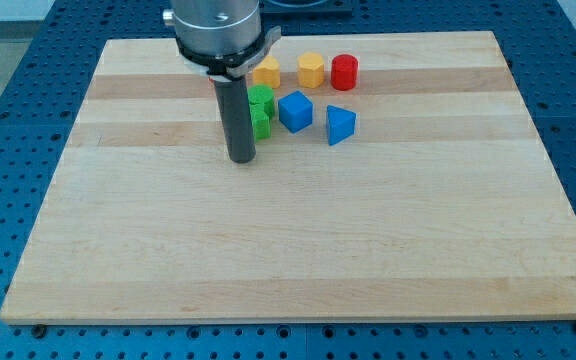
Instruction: Push green blocks vertically below yellow heart
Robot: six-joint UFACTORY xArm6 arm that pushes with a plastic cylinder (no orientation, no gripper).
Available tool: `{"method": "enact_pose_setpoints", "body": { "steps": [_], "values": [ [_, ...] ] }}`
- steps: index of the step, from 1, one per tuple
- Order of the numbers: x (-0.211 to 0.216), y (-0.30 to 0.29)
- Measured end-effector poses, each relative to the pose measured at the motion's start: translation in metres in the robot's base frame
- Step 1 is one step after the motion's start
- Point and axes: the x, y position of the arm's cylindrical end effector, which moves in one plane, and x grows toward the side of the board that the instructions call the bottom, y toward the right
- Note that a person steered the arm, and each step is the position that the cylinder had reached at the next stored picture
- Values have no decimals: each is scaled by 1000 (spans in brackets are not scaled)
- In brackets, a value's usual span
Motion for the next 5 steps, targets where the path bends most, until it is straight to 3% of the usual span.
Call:
{"method": "enact_pose_setpoints", "body": {
  "steps": [3,5],
  "values": [
    [-35,1],
    [-43,-38]
  ]
}}
